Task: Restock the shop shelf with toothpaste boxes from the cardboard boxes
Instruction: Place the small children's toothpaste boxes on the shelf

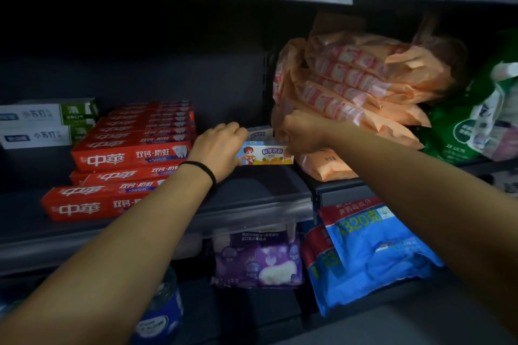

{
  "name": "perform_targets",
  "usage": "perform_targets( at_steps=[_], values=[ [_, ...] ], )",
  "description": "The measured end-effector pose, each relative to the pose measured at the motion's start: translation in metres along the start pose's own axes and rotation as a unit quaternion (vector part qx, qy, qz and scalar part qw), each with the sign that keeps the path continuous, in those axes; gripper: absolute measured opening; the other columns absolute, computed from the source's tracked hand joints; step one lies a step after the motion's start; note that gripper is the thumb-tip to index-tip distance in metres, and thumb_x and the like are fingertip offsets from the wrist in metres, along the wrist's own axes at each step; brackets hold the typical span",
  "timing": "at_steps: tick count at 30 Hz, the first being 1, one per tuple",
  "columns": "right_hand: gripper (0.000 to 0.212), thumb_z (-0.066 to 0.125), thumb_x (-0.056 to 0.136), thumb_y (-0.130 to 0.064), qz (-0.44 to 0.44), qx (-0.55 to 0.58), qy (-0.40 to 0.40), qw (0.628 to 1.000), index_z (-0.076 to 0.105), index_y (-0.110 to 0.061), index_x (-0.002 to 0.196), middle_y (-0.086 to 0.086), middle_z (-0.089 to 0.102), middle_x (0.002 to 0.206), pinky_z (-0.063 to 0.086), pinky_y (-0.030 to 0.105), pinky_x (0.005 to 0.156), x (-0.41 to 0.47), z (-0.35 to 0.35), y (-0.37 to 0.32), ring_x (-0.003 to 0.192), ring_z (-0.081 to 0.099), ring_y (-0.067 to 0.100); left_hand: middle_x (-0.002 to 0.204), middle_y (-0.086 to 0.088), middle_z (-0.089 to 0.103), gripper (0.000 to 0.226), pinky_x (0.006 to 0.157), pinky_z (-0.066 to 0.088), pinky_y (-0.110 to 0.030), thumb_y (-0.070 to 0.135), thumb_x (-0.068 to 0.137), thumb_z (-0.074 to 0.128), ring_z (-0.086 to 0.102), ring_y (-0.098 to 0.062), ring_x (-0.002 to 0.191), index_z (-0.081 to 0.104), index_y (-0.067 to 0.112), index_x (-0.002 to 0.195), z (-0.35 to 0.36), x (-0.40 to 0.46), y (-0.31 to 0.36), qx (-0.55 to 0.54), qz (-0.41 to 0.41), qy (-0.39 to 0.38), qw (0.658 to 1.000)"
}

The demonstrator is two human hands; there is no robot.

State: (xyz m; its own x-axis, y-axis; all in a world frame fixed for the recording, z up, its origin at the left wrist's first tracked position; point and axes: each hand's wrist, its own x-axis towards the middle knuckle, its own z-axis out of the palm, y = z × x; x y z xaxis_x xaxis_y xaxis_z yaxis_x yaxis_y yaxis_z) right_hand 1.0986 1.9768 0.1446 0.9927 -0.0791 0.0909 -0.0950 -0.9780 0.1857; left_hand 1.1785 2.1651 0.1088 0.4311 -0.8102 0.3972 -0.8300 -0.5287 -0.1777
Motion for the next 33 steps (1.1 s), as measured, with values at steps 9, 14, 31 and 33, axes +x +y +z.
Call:
perform_targets(
  at_steps=[9, 14, 31, 33],
  values=[
    [0.041, 0.073, 0.079, -0.023, 0.036, 0.002, -0.001, 0.999, 0.06, -0.017, 0.118, 0.012, 0.055, 0.12, 0.041, 0.031, 0.083, 0.03, 0.04, 0.006, 0.111, 0.053, 0.031, 0.113, -0.012, 0.059, 0.019, 0.077, 0.048, -0.038, 0.002, 0.089, 0.054, 0.057, -0.031, 0.106, 0.06, 0.008, 0.106, 0.03, 0.019, -0.001, 0.055, -0.052, -0.07, 0.995],
    [0.041, 0.072, 0.08, -0.019, 0.046, -0.004, 0.005, 0.999, 0.059, -0.016, 0.12, 0.013, 0.054, 0.121, 0.04, 0.03, 0.079, 0.039, 0.048, 0.005, 0.109, 0.055, 0.031, 0.11, -0.014, 0.059, 0.017, 0.076, 0.048, -0.039, 0.0, 0.088, 0.052, 0.059, -0.033, 0.102, 0.06, 0.006, 0.102, 0.038, 0.028, -0.005, 0.058, -0.054, -0.072, 0.994],
    [0.04, 0.067, 0.083, -0.023, 0.017, -0.011, 0.07, 0.997, 0.058, -0.011, 0.12, 0.013, 0.056, 0.122, 0.04, 0.034, 0.082, -0.038, 0.001, -0.057, 0.112, 0.052, 0.031, 0.122, -0.007, 0.055, 0.038, 0.085, 0.048, -0.043, 0.019, 0.086, 0.064, 0.053, -0.031, 0.113, 0.055, 0.015, 0.123, -0.014, -0.053, 0.015, -0.015, -0.008, -0.046, 0.999],
    [0.044, 0.066, 0.082, -0.022, 0.022, 0.007, 0.064, 0.998, 0.056, -0.013, 0.124, 0.011, 0.055, 0.126, 0.043, 0.034, 0.088, -0.06, -0.001, -0.072, 0.116, 0.051, 0.03, 0.121, -0.007, 0.056, 0.037, 0.086, 0.048, -0.042, 0.02, 0.085, 0.064, 0.053, -0.03, 0.113, 0.057, 0.015, 0.121, -0.025, -0.077, 0.019, -0.018, -0.004, -0.043, 0.999]
  ],
)
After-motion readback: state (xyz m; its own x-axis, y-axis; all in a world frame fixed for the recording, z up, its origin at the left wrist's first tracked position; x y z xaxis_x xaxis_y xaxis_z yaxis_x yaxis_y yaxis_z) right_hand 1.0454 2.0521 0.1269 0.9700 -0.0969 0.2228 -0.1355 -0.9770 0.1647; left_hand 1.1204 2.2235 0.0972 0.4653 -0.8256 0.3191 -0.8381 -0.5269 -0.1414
